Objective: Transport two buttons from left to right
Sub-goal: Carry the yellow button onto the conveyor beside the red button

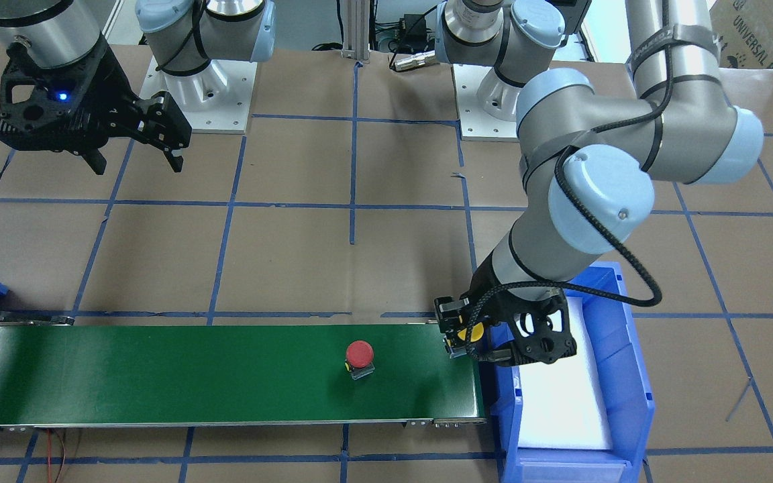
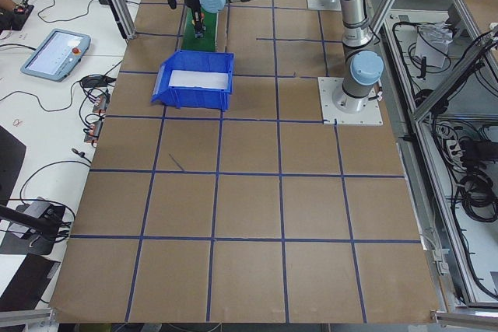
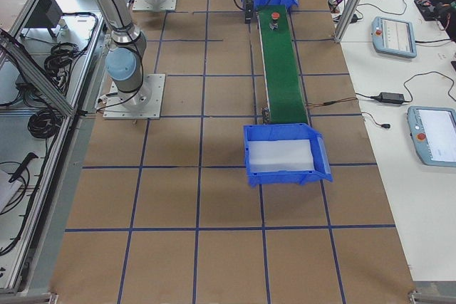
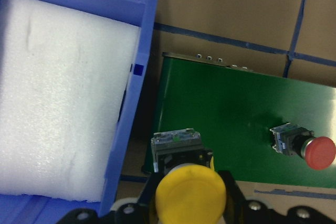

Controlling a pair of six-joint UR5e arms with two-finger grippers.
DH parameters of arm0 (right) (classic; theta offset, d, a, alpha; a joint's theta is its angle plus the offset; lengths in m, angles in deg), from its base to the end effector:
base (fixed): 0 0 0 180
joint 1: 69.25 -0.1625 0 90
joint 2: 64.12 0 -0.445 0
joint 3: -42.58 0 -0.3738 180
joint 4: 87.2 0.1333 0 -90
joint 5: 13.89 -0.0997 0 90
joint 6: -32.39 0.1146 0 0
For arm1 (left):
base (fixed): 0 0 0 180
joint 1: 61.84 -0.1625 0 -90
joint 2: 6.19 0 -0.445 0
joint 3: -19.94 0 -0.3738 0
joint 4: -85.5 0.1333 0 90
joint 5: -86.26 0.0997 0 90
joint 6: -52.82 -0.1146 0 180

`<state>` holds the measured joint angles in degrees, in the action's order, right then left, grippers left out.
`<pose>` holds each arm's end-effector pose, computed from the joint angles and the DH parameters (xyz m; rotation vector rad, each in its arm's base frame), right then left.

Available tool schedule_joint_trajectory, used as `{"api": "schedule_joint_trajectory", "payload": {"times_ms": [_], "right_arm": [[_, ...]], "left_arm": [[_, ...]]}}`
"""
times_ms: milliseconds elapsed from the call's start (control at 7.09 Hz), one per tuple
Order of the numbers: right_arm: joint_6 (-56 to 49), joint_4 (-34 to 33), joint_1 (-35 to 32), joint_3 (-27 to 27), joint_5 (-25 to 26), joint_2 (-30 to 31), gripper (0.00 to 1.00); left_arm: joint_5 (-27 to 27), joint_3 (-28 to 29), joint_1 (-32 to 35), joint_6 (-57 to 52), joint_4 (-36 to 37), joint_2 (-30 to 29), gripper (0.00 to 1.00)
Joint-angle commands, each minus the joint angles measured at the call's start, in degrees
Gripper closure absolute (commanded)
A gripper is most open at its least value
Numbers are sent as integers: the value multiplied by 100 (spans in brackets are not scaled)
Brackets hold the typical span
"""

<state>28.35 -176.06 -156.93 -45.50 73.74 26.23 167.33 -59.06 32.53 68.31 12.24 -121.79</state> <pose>0.1188 -0.4779 0.5098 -0.0472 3.1008 -0.0341 -0.2008 -0.6444 0.3602 0.2846 -2.9680 0.0147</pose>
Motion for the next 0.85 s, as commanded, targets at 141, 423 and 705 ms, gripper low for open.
{"api": "schedule_joint_trajectory", "payload": {"times_ms": [141, 423, 705], "right_arm": [[-8, 0, 14, -7, 0, -8, 0], [0, -17, -12, 2, 0, 0, 0], [0, -9, -12, 2, 0, 0, 0]], "left_arm": [[67, -386, 134, 111, 626, -279, 74], [58, -529, 134, 6, 910, -305, 72], [-11, -529, 143, -11, 892, -297, 1]]}}
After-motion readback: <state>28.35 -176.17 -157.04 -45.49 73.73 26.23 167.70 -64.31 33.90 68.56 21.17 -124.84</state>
